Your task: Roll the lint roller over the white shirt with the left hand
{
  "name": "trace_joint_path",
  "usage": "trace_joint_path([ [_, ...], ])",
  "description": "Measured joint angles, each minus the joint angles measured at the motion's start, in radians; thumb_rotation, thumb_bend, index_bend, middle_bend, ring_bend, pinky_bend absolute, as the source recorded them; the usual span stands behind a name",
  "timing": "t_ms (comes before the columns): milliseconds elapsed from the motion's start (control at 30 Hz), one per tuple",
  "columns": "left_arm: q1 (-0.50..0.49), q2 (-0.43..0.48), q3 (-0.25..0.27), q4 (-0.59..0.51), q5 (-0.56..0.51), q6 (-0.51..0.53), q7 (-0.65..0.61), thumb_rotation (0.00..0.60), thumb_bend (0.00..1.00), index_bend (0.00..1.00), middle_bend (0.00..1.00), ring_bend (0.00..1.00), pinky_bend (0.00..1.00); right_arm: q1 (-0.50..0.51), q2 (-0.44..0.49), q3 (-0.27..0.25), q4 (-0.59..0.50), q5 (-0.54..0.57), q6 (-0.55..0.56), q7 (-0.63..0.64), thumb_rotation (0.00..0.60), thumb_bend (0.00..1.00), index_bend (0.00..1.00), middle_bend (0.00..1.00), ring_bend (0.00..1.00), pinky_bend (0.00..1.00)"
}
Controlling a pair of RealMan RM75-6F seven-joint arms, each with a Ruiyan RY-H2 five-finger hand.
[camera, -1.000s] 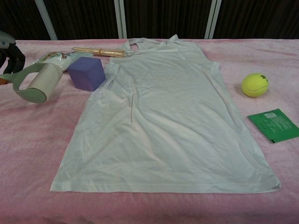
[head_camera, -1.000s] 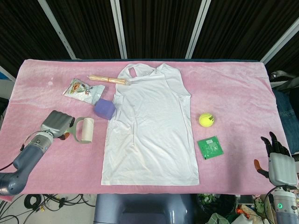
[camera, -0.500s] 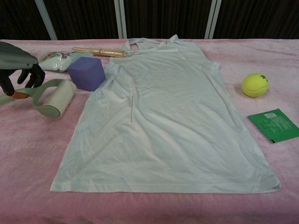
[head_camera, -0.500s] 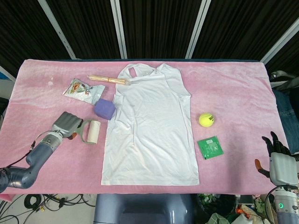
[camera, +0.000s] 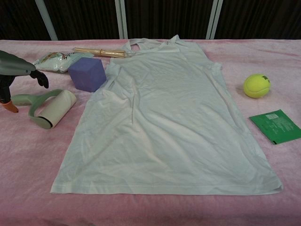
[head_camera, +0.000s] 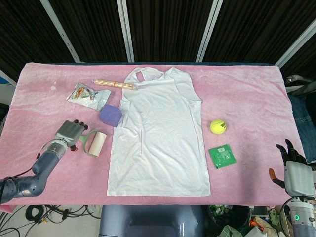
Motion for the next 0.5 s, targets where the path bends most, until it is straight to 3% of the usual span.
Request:
trace_joint_path([
  [133, -0.021, 0.009, 0.003, -0.041, -0.073, 0.026, 0.031, 0.6, 0.09, 0.08, 0.06, 0.0, 0.34, 0.001, -0.001, 0.0, 0.0, 0.001, -0.001, -0.002, 0.6, 0.26, 0.18, 0.02, 0.15, 0.21],
  [300, -0.022, 0.041, -0.002, -0.107, -0.083, 0.05, 0.024, 0.6, 0.1, 0.09, 0.07, 0.0, 0.29, 0.001, -0.001, 0.0, 0.0, 0.002, -0.001, -0.003, 0.6, 0.26, 0.18, 0.02, 0.15, 0.21],
  [500, 0.02, 0.13, -0.013, -0.199, 0.004, 0.142, -0.031, 0.6, 0.12, 0.1, 0.07, 0.0, 0.22, 0.0, -0.002, -0.001, 0.0, 0.0, 0.0, -0.003, 0.6, 0.26, 0.18, 0.02, 0.15, 0.21],
])
